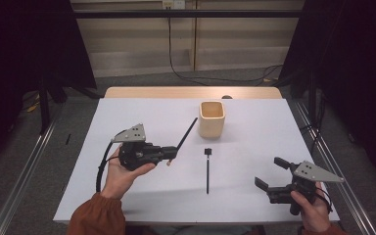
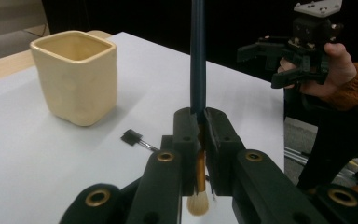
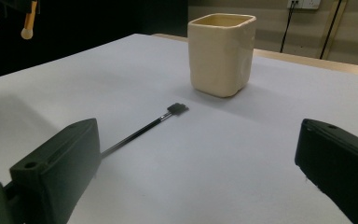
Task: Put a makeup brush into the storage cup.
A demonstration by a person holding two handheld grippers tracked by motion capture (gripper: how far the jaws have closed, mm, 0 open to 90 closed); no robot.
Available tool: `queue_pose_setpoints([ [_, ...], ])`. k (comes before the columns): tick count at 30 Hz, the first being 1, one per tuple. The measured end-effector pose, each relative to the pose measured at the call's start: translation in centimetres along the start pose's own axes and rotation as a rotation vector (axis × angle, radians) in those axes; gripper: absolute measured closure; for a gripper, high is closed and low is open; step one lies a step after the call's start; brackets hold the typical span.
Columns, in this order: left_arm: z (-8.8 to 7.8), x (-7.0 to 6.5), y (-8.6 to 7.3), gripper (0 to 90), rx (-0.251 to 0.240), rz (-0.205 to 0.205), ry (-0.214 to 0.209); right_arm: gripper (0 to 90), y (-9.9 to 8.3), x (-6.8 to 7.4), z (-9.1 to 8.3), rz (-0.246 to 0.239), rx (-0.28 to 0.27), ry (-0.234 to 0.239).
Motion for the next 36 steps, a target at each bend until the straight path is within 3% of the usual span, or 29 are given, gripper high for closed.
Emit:
queue_pose_setpoints([
  [9, 1.0, -0.9, 0.0, 83.9, 0.047, 0.046, -0.016, 0.0, 0.0, 0.1, 0.0, -0.003, 0.000, 0.004],
  [19, 2.1, -2.1, -0.2, 83.9, 0.096, 0.051, -0.068, 0.0, 0.0, 0.1, 0.0, -0.003, 0.001, 0.008],
  [28, 3.0, -2.9, 0.0, 83.9, 0.132, 0.070, -0.087, 0.0, 0.0, 0.2, 0.1, -0.008, 0.005, 0.015],
  [32, 3.3, -2.9, 0.1, 83.9, 0.164, 0.089, -0.089, 0.0, -0.1, 0.2, 0.1, -0.006, 0.004, 0.015],
  [36, 3.5, -3.5, 0.3, 83.9, 0.207, 0.112, -0.117, 0.0, 0.0, 0.3, 0.1, -0.012, 0.004, 0.023],
])
Point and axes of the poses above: each handheld gripper's, and its own axes: z roughly forward along the jaws, y roughly out of its top, x roughly to its left, the point moved 10 cm from there along z, roughly forward along the jaws, and after that the axes turned 12 degrees about y, right-handed, at the moved point
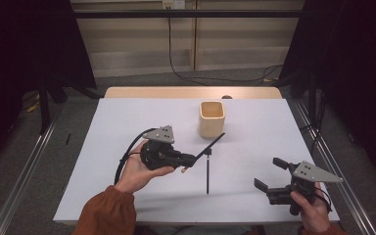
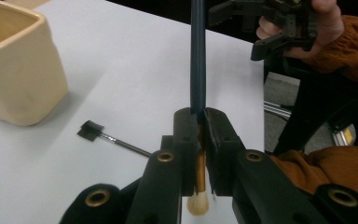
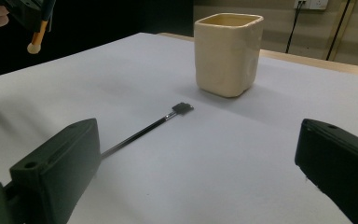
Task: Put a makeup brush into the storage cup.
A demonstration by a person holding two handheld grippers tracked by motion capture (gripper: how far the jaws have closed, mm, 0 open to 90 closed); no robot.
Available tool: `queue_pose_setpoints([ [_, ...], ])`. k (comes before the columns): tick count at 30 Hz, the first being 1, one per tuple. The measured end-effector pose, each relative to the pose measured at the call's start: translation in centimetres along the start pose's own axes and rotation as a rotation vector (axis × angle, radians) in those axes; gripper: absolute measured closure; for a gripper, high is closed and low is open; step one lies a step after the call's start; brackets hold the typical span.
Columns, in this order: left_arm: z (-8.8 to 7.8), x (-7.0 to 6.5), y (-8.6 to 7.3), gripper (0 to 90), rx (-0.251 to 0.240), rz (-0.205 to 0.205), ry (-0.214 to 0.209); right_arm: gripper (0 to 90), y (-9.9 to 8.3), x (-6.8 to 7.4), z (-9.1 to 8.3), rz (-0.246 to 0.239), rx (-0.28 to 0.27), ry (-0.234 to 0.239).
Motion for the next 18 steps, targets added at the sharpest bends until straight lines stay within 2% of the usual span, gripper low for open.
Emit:
queue_pose_setpoints([
  [2, 0.18, -0.30, 0.17, 83.9, 0.032, 0.016, -0.008, 0.0, 0.03, 0.08, 0.07, -0.005, -0.001, 0.003],
  [8, 0.36, -0.98, 0.53, 83.9, 0.087, 0.086, -0.021, 0.0, 0.02, 0.12, 0.09, -0.003, -0.001, 0.006],
  [9, 0.43, -1.07, 0.55, 83.9, 0.090, 0.087, -0.022, 0.0, 0.02, 0.13, 0.10, -0.003, -0.001, 0.007],
  [13, 0.60, -0.94, 0.53, 83.9, 0.126, 0.103, -0.020, 0.0, 0.01, 0.15, 0.12, -0.001, 0.000, 0.010],
  [18, 0.60, -0.50, 0.19, 83.9, 0.186, 0.145, 0.001, 0.0, 0.01, 0.22, 0.16, -0.005, -0.001, 0.014],
])
Point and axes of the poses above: each handheld gripper's, and its own axes: z roughly forward along the jaws, y roughly out of its top, x roughly to its left, the point moved 10 cm from there along z, roughly forward along the jaws, and after that the axes turned 12 degrees about y, right-handed, at the moved point
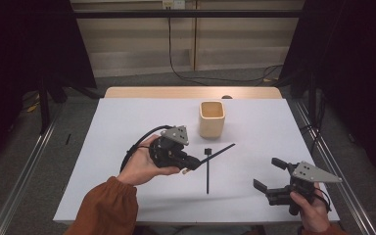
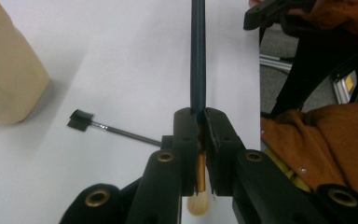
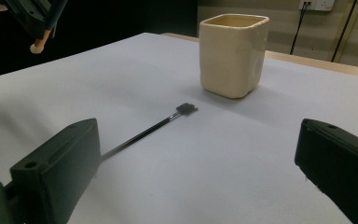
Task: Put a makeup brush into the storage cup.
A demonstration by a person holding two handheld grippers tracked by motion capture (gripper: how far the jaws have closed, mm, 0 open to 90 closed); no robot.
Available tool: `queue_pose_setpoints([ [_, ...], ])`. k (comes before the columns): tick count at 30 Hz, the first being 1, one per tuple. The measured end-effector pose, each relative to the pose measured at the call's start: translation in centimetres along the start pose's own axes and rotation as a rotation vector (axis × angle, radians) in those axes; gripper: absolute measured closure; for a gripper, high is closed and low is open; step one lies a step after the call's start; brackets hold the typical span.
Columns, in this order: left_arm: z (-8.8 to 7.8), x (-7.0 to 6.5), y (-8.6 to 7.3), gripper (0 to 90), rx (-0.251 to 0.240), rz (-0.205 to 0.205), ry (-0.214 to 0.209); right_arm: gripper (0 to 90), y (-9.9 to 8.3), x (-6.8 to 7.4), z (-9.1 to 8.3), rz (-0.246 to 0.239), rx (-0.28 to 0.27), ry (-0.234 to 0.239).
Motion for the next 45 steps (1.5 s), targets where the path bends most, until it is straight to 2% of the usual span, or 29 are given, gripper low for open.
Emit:
queue_pose_setpoints([
  [1, 0.0, 0.0, -0.2, 83.9, 0.018, 0.012, 0.000, 0.0, 0.0, 0.0, 0.0, 0.000, 0.000, 0.000],
  [2, 0.1, 0.1, -0.4, 83.9, 0.042, 0.043, 0.015, 0.0, 0.0, 0.0, 0.0, 0.001, 0.001, 0.001],
  [6, 0.3, 0.2, -0.5, 83.9, 0.070, 0.069, 0.032, 0.0, 0.0, 0.0, 0.1, 0.000, 0.002, 0.002],
  [9, 0.5, 0.3, -0.9, 83.9, 0.109, 0.094, 0.036, 0.0, 0.0, 0.1, 0.1, -0.002, 0.005, 0.005],
  [12, 0.5, 0.2, -1.0, 83.9, 0.137, 0.102, 0.030, 0.0, -0.1, 0.1, 0.1, -0.004, 0.008, 0.008],
  [14, 0.6, 0.1, -1.2, 83.9, 0.160, 0.110, -0.002, 0.0, -0.1, 0.2, 0.1, -0.007, 0.008, 0.010],
  [19, 1.4, 0.0, -1.3, 83.8, 0.199, 0.119, -0.020, 0.0, -0.1, 0.3, 0.1, -0.007, 0.009, 0.015],
  [22, 1.7, -0.1, -1.9, 83.8, 0.261, 0.146, -0.027, 0.0, -0.1, 0.3, 0.1, -0.006, 0.009, 0.017],
  [24, 1.9, -0.3, -2.2, 83.8, 0.283, 0.145, -0.029, 0.0, -0.1, 0.3, 0.1, -0.006, 0.010, 0.017],
  [26, 1.9, -0.2, -2.4, 83.9, 0.310, 0.168, -0.033, 0.0, -0.1, 0.3, 0.1, -0.008, 0.009, 0.019],
  [29, 2.1, -0.3, -2.7, 83.8, 0.339, 0.169, -0.037, 0.0, -0.1, 0.4, 0.2, -0.010, 0.012, 0.022],
  [31, 2.2, -0.3, -3.0, 83.8, 0.360, 0.176, -0.055, 0.0, -0.1, 0.5, 0.2, -0.010, 0.012, 0.027],
  [35, 2.5, -0.1, -3.4, 83.9, 0.383, 0.191, -0.038, 0.0, -0.2, 0.5, 0.3, -0.010, 0.017, 0.030],
  [36, 2.6, -0.3, -3.5, 83.9, 0.387, 0.198, -0.053, 0.0, -0.2, 0.5, 0.2, -0.009, 0.018, 0.030],
  [38, 2.7, -0.2, -3.6, 83.9, 0.395, 0.209, -0.057, 0.0, -0.2, 0.5, 0.3, -0.008, 0.018, 0.032],
  [45, 2.8, -0.2, -4.0, 83.8, 0.393, 0.198, -0.059, 0.0, 0.1, 0.7, 0.2, -0.018, 0.007, 0.036],
])
Point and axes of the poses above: each handheld gripper's, and its own axes: z roughly forward along the jaws, y roughly out of its top, x roughly to its left, the point moved 10 cm from there along z, roughly forward along the jaws, and after that the axes turned 12 degrees about y, right-handed, at the moved point
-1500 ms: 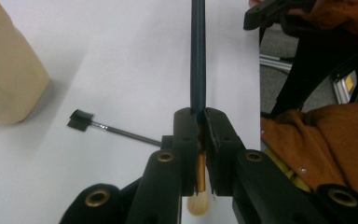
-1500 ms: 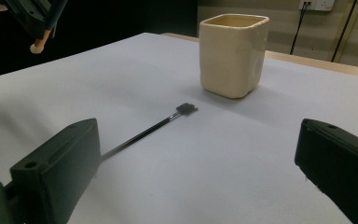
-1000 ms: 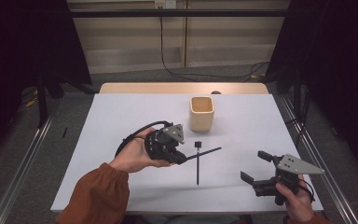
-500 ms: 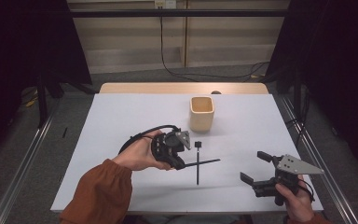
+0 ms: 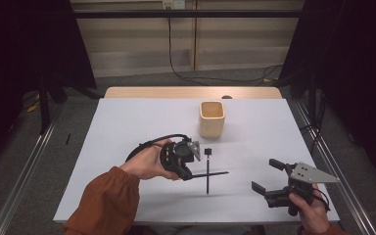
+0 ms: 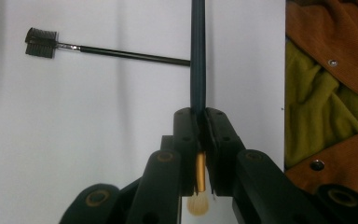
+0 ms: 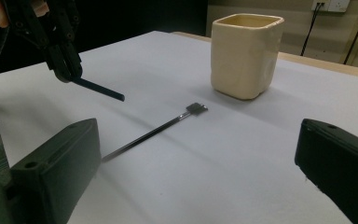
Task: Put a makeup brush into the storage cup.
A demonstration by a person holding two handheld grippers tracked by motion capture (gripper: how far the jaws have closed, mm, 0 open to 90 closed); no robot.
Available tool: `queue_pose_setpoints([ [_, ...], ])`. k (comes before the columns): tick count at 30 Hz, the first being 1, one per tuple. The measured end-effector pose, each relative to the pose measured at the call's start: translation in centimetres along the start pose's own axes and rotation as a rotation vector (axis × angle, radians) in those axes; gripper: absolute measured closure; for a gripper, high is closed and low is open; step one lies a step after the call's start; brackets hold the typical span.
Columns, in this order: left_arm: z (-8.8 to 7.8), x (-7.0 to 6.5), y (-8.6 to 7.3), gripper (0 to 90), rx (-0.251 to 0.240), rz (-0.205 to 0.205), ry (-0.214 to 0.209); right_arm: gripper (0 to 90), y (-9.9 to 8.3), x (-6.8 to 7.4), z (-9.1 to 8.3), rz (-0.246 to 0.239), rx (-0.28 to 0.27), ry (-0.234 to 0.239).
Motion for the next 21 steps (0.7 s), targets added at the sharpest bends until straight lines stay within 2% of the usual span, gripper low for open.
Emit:
queue_pose_setpoints([
  [2, 0.0, -0.1, 0.0, 83.9, -0.011, -0.004, -0.003, 0.0, 0.1, 0.0, -0.1, 0.001, -0.007, 0.000],
  [4, -0.1, 0.0, -0.2, 83.8, -0.002, -0.009, -0.005, 0.0, 0.3, -0.1, -0.1, 0.000, -0.013, 0.002],
  [6, -0.2, -0.1, -0.2, 83.8, -0.024, -0.012, -0.004, 0.0, 0.5, 0.0, -0.2, 0.004, -0.022, 0.012],
  [10, -0.1, -0.3, -0.6, 83.8, -0.018, -0.012, -0.007, 0.0, 1.0, -0.2, -0.3, 0.001, -0.036, 0.010],
  [13, -0.2, -0.1, -0.4, 83.9, -0.034, -0.013, 0.001, 0.0, 1.8, -0.3, -0.4, -0.011, -0.050, 0.011],
  [15, -0.3, -0.3, -0.4, 83.8, -0.036, -0.010, -0.011, 0.0, 2.4, -0.3, -0.5, -0.024, -0.059, 0.012],
  [17, -0.2, -0.5, -0.5, 83.8, -0.026, -0.003, -0.023, 0.0, 3.1, -0.3, -0.4, -0.036, -0.066, 0.015],
  [21, -0.2, -0.6, -0.3, 83.8, -0.028, 0.001, -0.020, 0.0, 4.1, -0.1, 0.0, -0.044, -0.079, 0.032],
])
Point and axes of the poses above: each handheld gripper's, and its own axes: z roughly forward along the jaws, y roughly out of its top, x roughly to its left, the point moved 10 cm from there along z, roughly forward along the jaws, and after that the axes turned 12 degrees about y, right-handed, at the moved point
